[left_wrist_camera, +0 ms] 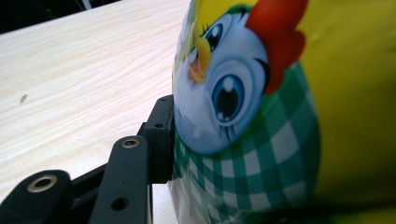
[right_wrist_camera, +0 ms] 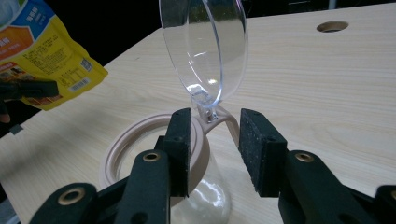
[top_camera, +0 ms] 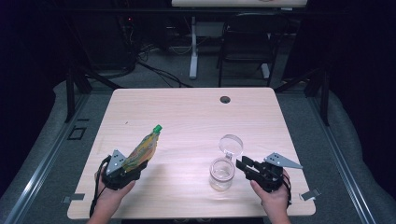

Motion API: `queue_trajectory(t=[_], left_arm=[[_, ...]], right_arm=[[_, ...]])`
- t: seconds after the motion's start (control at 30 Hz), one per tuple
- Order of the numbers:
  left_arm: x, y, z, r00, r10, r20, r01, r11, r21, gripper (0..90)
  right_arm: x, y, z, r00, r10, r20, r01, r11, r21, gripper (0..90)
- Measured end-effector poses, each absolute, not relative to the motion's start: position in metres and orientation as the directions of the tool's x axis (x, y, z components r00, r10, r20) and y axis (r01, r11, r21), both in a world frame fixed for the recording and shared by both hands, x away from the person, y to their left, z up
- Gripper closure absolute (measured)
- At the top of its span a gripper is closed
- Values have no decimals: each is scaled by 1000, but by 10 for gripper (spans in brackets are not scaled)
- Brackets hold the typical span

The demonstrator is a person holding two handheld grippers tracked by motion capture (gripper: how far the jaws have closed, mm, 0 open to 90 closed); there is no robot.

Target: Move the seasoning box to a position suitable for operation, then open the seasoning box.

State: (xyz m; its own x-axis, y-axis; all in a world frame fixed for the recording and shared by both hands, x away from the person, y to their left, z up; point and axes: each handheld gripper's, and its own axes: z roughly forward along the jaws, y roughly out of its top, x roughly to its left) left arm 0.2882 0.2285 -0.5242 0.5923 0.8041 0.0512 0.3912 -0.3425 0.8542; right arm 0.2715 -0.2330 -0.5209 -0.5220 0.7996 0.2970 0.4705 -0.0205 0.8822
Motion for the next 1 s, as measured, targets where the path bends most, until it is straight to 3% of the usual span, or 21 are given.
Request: queue_trajectory(t=[0.27, 0.67, 1.0], left_arm=[[289, 222, -521, 598, 797, 85, 371, -370, 852, 559], [285, 210, -517, 605, 781, 155, 340, -430, 836, 559], [276, 192, -514, 616, 735, 285, 281, -542, 792, 559]], right_arm=[[252, -233, -510, -512, 835, 200, 426, 44, 904, 641], [240, -224, -502, -537, 828, 165, 400, 77, 913, 641], [233, -212, -498, -565, 819, 98, 359, 137, 923, 650]])
